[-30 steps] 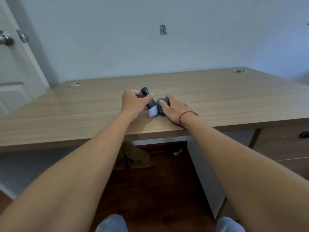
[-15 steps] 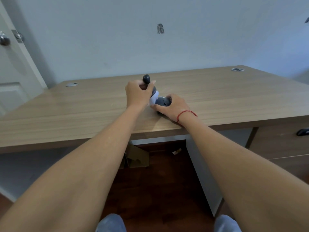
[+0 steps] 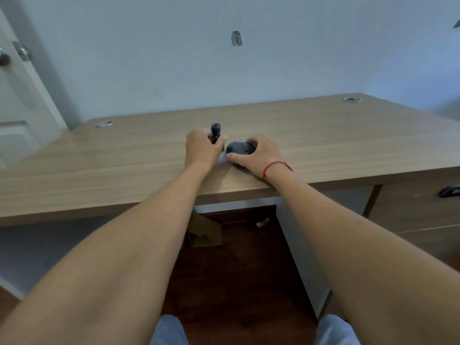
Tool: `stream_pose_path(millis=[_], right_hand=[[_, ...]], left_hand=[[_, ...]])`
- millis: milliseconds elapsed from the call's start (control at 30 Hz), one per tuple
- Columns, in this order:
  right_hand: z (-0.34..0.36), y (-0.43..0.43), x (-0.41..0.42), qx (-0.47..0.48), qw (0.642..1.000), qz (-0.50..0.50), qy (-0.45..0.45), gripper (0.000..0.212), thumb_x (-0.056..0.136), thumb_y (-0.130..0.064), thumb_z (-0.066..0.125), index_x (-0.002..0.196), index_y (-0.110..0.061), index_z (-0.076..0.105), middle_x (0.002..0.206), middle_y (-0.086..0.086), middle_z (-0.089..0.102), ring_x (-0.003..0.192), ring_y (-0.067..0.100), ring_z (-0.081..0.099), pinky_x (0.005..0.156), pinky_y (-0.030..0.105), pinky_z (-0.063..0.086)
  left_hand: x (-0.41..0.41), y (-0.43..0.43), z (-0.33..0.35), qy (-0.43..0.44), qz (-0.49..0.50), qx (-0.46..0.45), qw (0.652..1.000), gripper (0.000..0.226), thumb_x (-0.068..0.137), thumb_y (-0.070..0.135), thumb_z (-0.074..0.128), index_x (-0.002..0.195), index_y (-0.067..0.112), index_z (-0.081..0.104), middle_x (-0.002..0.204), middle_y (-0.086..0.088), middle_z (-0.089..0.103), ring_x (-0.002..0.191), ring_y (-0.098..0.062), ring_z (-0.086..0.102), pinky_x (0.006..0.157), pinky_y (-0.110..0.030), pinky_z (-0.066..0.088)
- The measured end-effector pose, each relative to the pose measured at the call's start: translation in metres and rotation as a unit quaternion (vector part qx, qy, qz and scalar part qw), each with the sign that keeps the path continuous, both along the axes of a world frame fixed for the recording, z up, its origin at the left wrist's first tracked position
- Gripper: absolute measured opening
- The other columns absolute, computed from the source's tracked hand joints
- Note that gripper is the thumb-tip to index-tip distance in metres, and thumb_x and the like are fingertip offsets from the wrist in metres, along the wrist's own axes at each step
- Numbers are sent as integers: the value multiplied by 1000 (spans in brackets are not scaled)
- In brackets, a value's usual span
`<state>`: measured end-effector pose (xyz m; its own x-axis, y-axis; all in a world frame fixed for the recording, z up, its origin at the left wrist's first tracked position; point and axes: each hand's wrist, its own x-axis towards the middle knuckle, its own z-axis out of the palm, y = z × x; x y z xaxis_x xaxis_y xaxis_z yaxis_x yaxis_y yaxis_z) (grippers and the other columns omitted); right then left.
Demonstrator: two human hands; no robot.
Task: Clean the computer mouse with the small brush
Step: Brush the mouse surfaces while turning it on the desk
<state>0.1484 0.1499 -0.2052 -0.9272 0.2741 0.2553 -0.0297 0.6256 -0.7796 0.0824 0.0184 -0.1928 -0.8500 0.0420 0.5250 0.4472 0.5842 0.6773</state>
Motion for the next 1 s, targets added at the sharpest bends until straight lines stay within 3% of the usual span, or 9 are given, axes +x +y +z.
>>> stream_pose_path(millis=[100,267,433,533,600,667,733,867,1000], right_hand=[[-1,1,-1,0,1000,-2,6,65,73,-44,80,126,-14,57,117,2,61,101,16,56,92,33,49],[0,1,-1,-9,1000,11,15,59,78,-37,78,129,-14,59,124,3,63,111,18,58,90,25,44],[-2,4,-1,-17,999,23,18,65,78,-41,79,133,-13,57,127,2,62,114,15,57,89,20,40],[-3,2,-3,2,999,33,16,56,77,-48,77,120,-15,64,108,-3,64,98,14,57,81,21,42],[-3,2,-3,13,999,28,12,34,77,-51,75,91,-23,61,81,-9,54,75,11,50,64,22,37],[-2,2,-2,16,999,27,12,30,79,-49,74,73,-28,53,68,-10,46,63,10,43,57,24,32],[-3,3,-3,21,999,27,13,27,80,-48,74,85,-24,61,77,-7,54,72,12,51,62,24,38],[-1,3,-2,36,999,27,5,63,80,-48,74,130,-12,58,124,4,63,113,20,58,94,29,46],[-2,2,-4,56,998,38,-2,56,83,-49,69,127,-16,59,111,0,61,102,18,57,88,28,45]], left_hand=[[-1,-6,-6,8,1,-17,1000,45,84,31,68,60,-6,61,56,-13,55,55,-23,43,55,-29,33],[6,0,10,74,14,91,993,47,84,32,68,59,-8,58,58,-21,60,55,-20,46,49,-24,30],[1,-6,-7,18,37,-10,999,45,84,30,67,52,6,47,48,-8,45,57,-25,43,56,-28,27],[2,-5,6,23,15,-29,999,44,84,30,67,53,5,49,51,-8,46,57,-26,42,57,-28,29],[5,3,15,46,-11,28,999,42,83,29,68,54,3,51,52,-8,45,54,-22,40,55,-28,31],[6,6,15,48,-19,42,998,44,83,27,68,51,7,45,50,-5,42,55,-21,38,55,-28,30],[4,1,9,30,4,-24,999,49,83,26,67,48,13,36,51,-5,40,59,-25,40,57,-29,30],[-3,-9,4,27,12,-65,997,44,84,30,66,53,5,48,57,-11,49,62,-33,49,58,-36,35],[-2,-5,12,55,15,54,997,46,87,33,63,62,-5,55,56,-10,51,59,-24,46,57,-28,32]])
